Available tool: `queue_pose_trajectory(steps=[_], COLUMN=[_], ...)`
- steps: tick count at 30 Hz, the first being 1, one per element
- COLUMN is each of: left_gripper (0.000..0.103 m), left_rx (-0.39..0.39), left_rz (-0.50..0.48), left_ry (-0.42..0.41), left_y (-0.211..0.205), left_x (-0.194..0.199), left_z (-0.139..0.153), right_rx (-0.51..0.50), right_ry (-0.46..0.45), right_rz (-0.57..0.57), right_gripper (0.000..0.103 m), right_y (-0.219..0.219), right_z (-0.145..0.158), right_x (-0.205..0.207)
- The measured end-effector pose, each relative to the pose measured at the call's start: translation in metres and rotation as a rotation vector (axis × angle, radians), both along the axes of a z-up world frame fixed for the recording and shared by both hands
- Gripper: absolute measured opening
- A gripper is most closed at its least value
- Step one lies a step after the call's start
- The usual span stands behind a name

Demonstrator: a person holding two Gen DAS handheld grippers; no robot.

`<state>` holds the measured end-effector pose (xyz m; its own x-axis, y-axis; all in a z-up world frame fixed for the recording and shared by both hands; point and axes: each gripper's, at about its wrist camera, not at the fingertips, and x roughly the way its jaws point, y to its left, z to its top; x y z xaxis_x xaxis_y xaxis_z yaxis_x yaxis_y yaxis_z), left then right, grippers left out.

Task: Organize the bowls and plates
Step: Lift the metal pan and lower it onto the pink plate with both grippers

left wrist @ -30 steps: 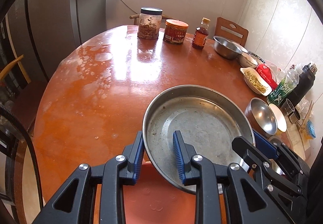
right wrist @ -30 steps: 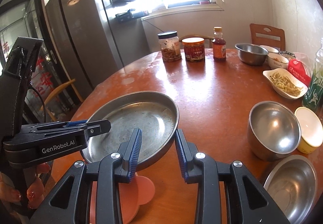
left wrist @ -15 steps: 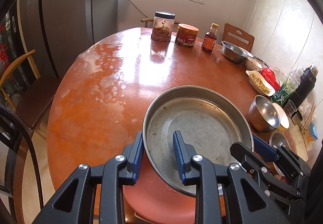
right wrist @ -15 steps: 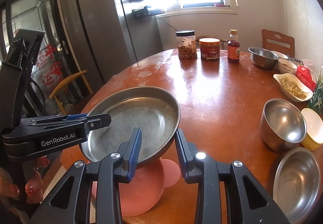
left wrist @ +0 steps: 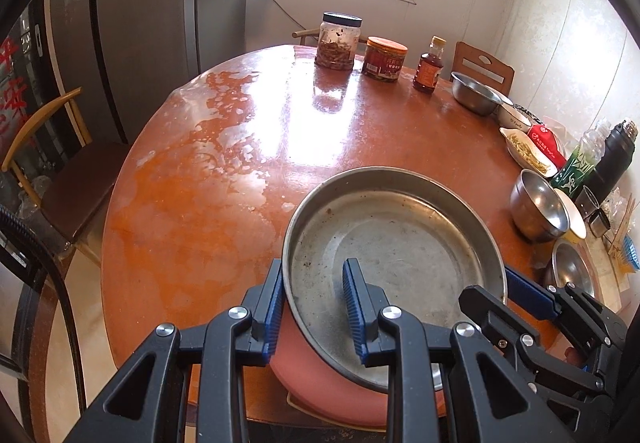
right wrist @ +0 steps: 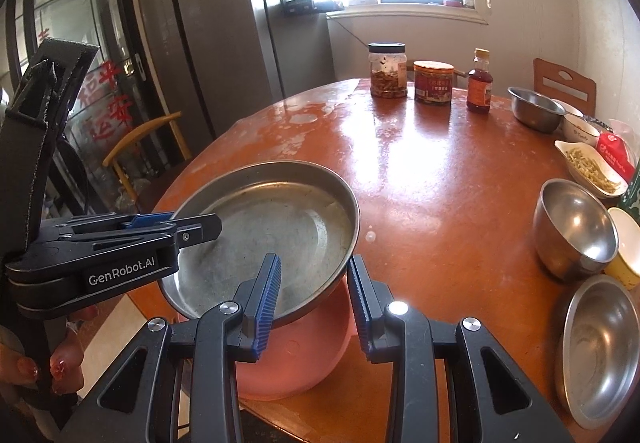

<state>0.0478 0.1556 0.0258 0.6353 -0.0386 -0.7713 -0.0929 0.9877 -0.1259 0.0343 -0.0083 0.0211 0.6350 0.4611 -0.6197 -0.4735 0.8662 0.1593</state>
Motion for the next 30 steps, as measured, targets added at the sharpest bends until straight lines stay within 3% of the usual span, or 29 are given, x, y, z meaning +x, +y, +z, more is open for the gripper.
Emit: queue_pose_trajectory(steps=[30], left_gripper=[0.028], left_rx=[0.015], left_rz=[0.005], left_ry=[-0.005], left_y=[-0.006], left_x=[-0.01], left_z=[-0.031], right_rx=[-0.064], right_ry=[0.031], right_rz=[0.021], right_gripper=[0.036], right_y=[0.006], right_z=[-0.034], right_x=[-0.004])
